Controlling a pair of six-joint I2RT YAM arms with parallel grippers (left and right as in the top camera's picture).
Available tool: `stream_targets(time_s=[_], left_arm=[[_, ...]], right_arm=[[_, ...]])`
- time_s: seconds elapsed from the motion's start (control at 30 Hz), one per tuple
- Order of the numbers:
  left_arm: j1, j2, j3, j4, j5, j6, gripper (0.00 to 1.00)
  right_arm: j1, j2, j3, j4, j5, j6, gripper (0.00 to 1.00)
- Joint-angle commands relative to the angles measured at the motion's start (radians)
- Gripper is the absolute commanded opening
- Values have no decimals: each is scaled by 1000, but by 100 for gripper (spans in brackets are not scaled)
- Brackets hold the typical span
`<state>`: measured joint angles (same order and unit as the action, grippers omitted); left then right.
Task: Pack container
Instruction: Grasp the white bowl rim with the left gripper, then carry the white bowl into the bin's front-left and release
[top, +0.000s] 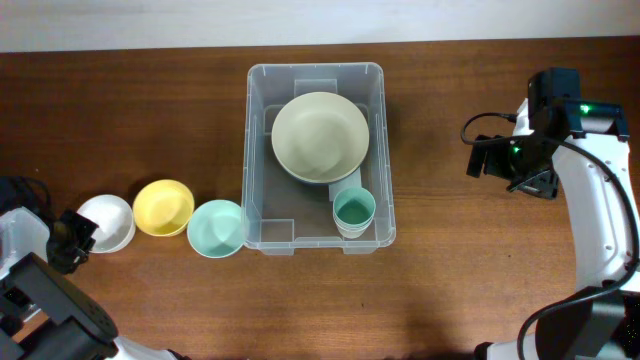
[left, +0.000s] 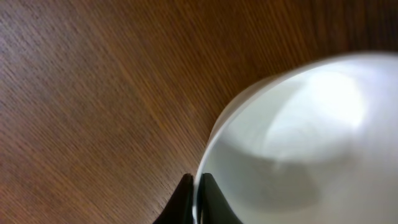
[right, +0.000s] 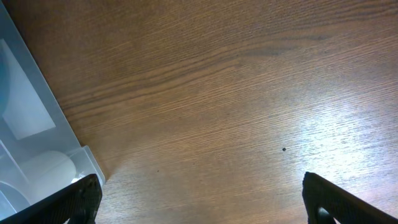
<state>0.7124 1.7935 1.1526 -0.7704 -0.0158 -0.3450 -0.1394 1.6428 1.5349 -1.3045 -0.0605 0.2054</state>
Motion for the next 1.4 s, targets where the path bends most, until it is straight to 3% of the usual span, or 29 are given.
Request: stream_targets(time_s=[0.0,0.47,0.8,1.03,1.23,1.37], left_arm=[[4,-4,-7,0,-6,-3,1],[4,-39,-2,0,51,-3,1],[-61,-398,56,-63,102,-2,1],[-356,-534,204,-195,129,-2,0],[-727,-513,277,-216,121,-2,0],[-864,-448,276,-270,122,-2,0]], right_arm=[[0,0,-3,-1,13,-8,99],[0,0,-3,-5,13,-8,99],[0,0,-3,0,12,-8,99],[0,0,-3,3,12,-8,99],[0,0,-3,2,12,-8,99],[0,0,-3,0,12,-8,99]])
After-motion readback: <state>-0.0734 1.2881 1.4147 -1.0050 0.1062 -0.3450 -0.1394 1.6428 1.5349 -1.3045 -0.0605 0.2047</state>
